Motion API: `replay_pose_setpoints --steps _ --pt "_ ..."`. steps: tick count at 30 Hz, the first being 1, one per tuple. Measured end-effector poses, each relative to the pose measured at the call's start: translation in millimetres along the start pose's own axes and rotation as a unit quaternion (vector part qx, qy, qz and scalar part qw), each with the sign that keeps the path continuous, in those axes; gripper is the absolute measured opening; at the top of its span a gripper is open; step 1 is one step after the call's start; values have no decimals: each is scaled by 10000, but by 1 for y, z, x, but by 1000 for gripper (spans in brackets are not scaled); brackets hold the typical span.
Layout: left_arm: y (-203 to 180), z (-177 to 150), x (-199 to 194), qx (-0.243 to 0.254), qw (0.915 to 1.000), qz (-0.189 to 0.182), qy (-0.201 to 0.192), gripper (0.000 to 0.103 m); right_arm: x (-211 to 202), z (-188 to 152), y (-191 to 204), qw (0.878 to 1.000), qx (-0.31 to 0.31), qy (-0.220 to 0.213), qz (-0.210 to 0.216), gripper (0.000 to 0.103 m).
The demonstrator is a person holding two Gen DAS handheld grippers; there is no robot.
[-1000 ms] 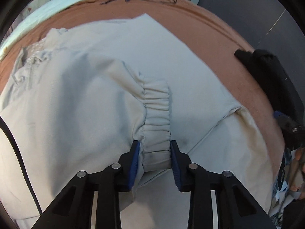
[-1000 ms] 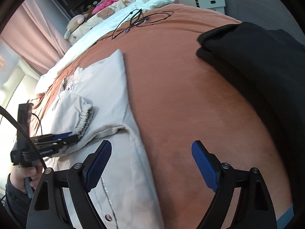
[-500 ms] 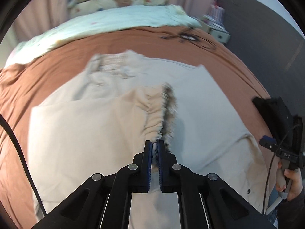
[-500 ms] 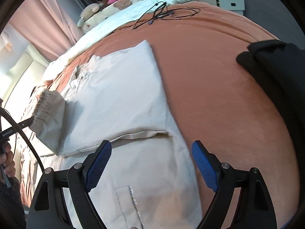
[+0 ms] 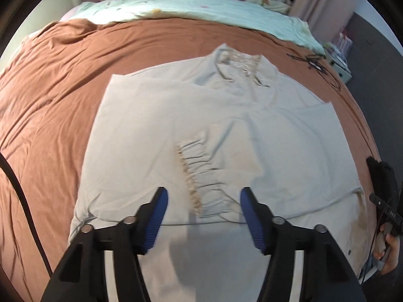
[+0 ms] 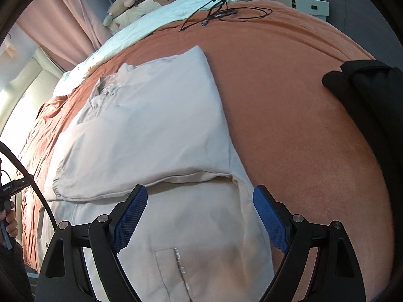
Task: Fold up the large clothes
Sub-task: 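Pull the elastic cuff with the left gripper to straighten the sleeve, release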
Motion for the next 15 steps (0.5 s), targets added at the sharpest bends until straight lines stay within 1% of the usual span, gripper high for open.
replay_pose_setpoints --steps 4,10,11,12,13,14,15 --pt "5 -14 22 -166 9996 -79 223 63 2 -1 -3 9999 -43 47 -86 85" --pt "-5 -38 61 -217 9979 -212 575 62 3 0 -5 9992 -231 96 -302 85" --pt "-6 -42 68 -212 9975 -210 637 62 4 0 -7 9989 -280 114 -354 82" --pt "-8 -47 76 -201 9970 -225 707 60 6 0 -7 9986 -320 145 -395 77" --pt "-9 -50 79 -186 9969 -238 720 56 8 -2 -8 9983 -346 214 -415 68" --pt "-11 -51 82 -138 9971 -238 711 49 12 -3 -9 9980 -354 292 -429 65" --pt "-13 -53 84 -19 9975 -165 682 44 15 -5 -9 9977 -365 340 -461 64"
Point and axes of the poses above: each gripper's, at about its wrist camera, not at the fingertips, and x roughly the way its jaws point, y to its left, z to its top, the point moved 10 cm from there along x, roughly the way its jaws point, and after that the axes turned 12 degrees about -y, right-handed, at the moved point
